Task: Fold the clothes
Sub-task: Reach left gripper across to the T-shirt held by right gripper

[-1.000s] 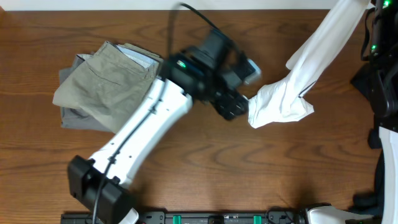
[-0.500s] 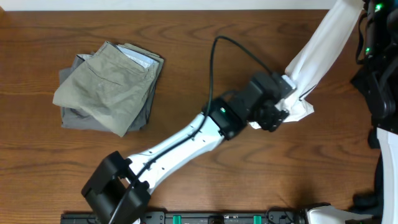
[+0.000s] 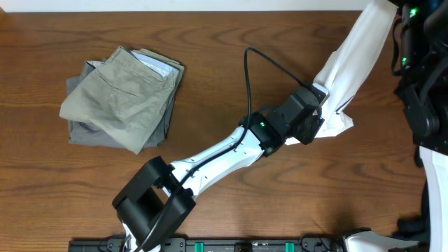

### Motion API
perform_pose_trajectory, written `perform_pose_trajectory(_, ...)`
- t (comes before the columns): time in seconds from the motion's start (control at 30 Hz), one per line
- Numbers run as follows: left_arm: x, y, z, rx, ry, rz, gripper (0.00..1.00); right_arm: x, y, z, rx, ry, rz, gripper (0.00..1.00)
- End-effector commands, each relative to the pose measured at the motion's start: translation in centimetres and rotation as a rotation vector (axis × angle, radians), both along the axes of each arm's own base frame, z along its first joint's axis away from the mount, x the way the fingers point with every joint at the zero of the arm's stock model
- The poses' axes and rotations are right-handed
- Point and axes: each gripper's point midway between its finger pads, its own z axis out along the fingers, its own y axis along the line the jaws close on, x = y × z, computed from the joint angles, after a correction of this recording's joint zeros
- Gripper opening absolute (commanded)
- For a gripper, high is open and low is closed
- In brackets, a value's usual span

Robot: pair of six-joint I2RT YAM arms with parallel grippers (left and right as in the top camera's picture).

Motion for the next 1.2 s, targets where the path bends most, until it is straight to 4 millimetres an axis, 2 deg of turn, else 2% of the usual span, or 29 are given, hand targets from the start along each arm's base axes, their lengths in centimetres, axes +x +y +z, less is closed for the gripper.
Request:
perform_pose_trajectory(0.0,-1.0,-0.7,-0.7,-0.012,0.053,0.017,0.58,-0.2,0.7,-0.1,-0.017,0.012,0.014,0.01)
perform_pose_trajectory(0.27,-3.3,-2.6,-0.3,-0.038,0.055,-0.013,0.58,-0.1,0.8,-0.7,-0.024,0.037,0.017,0.01)
perform_pose_trajectory(0.4,-2.8,-2.4,-1.0,-0.011,0.03,0.046,0.58,-0.2,1.1,-0.8,-0.025,0.041,0.025,0.01)
perform_pose_trajectory(0.57,-1.9,-2.2,-1.9,0.011,0.002,0.086,0.57,-0.6,2.5,-0.4,-0.022,0.029,0.065,0.01)
perform_pose_trajectory(0.73,-1.0,-1.8,-1.6,0.018,-0.029,0.124,0.57,-1.9,3.5,0.5,-0.016,0.005,0.101,0.01)
perform_pose_trajectory(0.93,-1.0,-1.9,-1.5,0.01,-0.033,0.124,0.57,-3.5,3.6,1.5,-0.009,-0.019,0.12,0.01)
perform_pose_trajectory(1.1,-0.9,-2.1,-1.2,-0.002,-0.039,0.124,0.49,-4.7,3.9,2.3,0.0,-0.044,0.141,0.01)
perform_pose_trajectory(1.17,-0.8,-2.2,-1.1,-0.009,-0.043,0.124,0.48,-5.2,4.0,2.7,0.004,-0.055,0.148,0.01)
